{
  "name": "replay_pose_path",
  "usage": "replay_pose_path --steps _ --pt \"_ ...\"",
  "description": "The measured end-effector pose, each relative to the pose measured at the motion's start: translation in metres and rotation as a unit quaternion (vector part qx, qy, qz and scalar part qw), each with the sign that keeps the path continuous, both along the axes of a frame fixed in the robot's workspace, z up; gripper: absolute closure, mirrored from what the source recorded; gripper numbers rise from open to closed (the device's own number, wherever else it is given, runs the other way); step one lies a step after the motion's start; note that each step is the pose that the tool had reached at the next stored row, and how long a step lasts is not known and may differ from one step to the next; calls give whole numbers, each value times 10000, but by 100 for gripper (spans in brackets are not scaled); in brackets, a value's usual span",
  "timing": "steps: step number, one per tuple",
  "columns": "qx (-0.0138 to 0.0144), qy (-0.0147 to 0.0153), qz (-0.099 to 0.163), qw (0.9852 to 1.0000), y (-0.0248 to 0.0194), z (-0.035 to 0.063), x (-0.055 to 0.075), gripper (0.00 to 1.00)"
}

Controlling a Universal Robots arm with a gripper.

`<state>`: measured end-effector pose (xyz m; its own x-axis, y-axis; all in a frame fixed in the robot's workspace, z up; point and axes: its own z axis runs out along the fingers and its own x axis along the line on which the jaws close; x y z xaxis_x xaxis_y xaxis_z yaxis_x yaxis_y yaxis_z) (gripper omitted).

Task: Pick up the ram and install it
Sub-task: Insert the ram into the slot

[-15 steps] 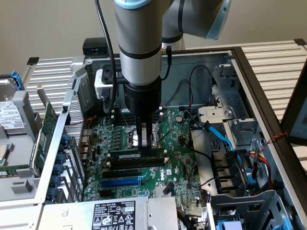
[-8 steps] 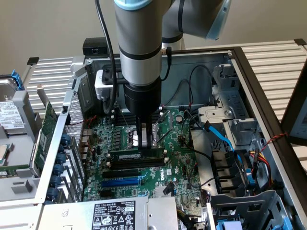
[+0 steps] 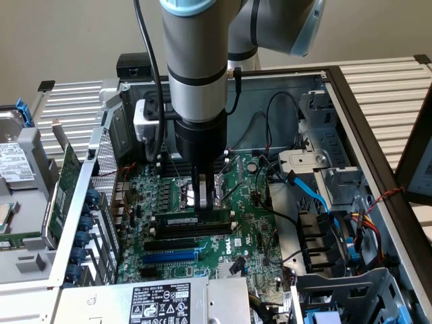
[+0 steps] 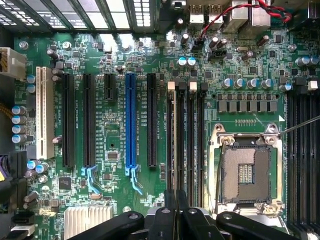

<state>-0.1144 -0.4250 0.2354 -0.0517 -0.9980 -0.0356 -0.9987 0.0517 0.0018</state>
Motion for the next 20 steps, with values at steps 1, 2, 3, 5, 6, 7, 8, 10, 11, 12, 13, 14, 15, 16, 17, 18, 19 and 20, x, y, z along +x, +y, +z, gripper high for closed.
replay_pose_path --steps 1,2,3,5,6,7,8,10,11,12,13,14,15,16,17,18,19,20 --pt "0 0 0 10000 0 -4 -1 88" --pt "-1 0 0 10000 0 -7 -3 88" --pt "-1 1 0 10000 0 -8 -4 88" --pt "0 0 0 10000 -1 -13 -6 88" --pt "0 0 0 10000 -1 -14 -6 88" --pt "0 0 -1 10000 -1 -14 -6 88" --pt "0 0 0 10000 -2 -15 -6 88" --pt "0 0 0 10000 -3 -15 -6 88" --pt "0 0 1 10000 -3 -15 -6 88" --pt "0 0 3 10000 -3 -15 -6 88" --pt "0 0 7 10000 -3 -15 -6 88" --pt "0 0 10 10000 -3 -15 -6 88" --pt "0 -3 13 10000 -3 -15 -6 88" --pt "0 -6 16 10000 -4 -15 -5 88" --pt "0 -11 17 10000 -4 -15 -5 88" --pt "0 -16 18 10000 -3 -15 -6 88" --pt "0 -20 17 10000 -3 -15 -6 88" --pt "0 -21 18 10000 -3 -15 -6 88"
